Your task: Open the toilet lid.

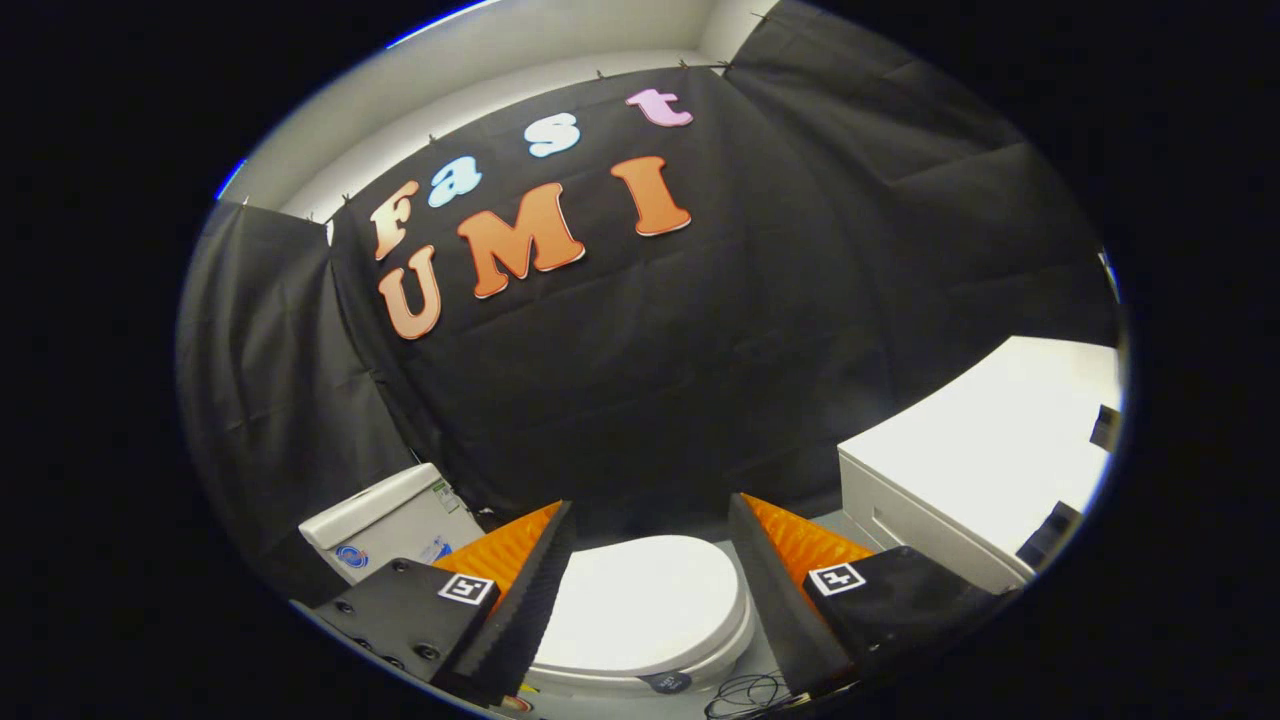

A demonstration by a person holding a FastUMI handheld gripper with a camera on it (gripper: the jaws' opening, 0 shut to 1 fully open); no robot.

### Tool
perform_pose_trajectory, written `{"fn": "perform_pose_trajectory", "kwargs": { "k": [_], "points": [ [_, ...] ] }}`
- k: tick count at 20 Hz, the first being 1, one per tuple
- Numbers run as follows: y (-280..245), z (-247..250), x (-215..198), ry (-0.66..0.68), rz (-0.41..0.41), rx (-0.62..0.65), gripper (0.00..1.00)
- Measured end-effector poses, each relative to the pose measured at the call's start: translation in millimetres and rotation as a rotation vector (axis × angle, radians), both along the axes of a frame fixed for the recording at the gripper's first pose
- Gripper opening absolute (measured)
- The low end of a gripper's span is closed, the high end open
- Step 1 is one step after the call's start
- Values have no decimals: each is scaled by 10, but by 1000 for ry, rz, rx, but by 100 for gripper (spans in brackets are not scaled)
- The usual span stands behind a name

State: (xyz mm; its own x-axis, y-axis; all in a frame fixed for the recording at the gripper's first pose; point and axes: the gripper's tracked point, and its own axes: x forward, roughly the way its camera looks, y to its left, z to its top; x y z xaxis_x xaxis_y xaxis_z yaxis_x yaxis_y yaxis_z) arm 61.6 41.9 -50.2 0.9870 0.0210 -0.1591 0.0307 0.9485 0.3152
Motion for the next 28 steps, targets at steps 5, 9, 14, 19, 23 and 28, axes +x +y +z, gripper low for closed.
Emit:
{"fn": "perform_pose_trajectory", "kwargs": {
  "k": [5,9,14,19,23,28],
  "points": [
    [439,-1137,-112,290,108,217,99],
    [374,-1845,-112,438,92,295,99],
    [566,-2600,-245,594,76,442,98],
    [680,-3011,-309,700,22,656,94],
    [756,-3030,-346,723,57,662,89],
    [877,-3195,-340,787,89,711,68]
  ]
}}
